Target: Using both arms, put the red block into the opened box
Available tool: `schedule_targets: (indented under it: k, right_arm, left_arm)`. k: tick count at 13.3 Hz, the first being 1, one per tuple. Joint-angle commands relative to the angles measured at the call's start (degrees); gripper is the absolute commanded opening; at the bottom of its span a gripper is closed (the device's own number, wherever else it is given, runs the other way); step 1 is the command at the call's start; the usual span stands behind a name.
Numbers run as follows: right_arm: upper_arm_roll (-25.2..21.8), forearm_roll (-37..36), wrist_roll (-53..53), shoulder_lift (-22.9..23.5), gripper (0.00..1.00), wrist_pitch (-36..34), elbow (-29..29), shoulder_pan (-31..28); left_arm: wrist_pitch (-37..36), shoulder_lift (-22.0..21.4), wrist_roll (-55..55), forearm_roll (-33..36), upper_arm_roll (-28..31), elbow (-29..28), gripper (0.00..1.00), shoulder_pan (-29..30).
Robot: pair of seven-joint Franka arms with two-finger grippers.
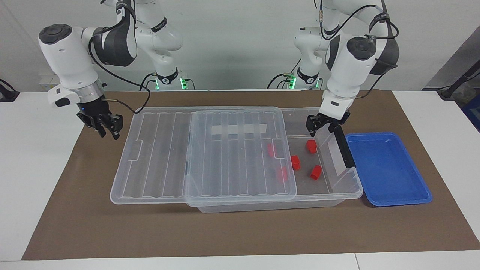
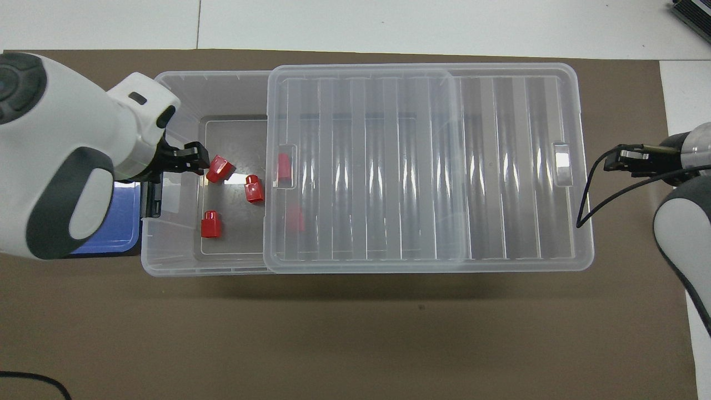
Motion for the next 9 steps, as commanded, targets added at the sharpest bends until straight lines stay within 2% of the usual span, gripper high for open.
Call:
schedule_targets:
  k: [1,2,4,5,6,7,9]
  right_arm:
    - [0.21,0.64,-3.57,-0.66,0.5,5.04,-3.98,-2.01]
    - [0.21,0.64,-4.89,-0.4,0.49,5.75,-4.34,-2.19]
    - [0.21,0.64,-6.48,0.13,0.26,5.93,-4.51,-2.54]
    - [0.21,0.64,-6.49,0.13,0.11,6.11,-5.13,-2.54]
    - [0.21,0.55,-6.49,0.13,0.0,6.11,-5.57,-2.54]
    - [0.21,0.55,-6.49,0.13,0.0,6.11,-5.66,-2.37]
    - [0.21,0.55,-6.84,0.13,0.0,6.11,-5.66,-1.93]
  left_arm:
    - [-4.15,-2.59,9.41,0.75,-0.13,0.85,0.76,5.6]
    - [-4.59,-3.12,13.19,0.75,-0.05,0.76,0.76,7.72]
    - [-4.6,-3.38,21.54,0.75,-0.05,0.5,0.77,12.37]
    - [-4.34,-3.38,25.32,0.75,-0.05,0.5,0.79,14.74]
    - [-3.9,-3.38,28.75,0.75,-0.05,0.58,0.83,16.94]
    - [-3.63,-3.38,31.31,0.75,-0.05,0.58,0.99,18.79]
    - [-3.46,-3.73,32.74,0.57,-0.13,0.58,1.0,20.91]
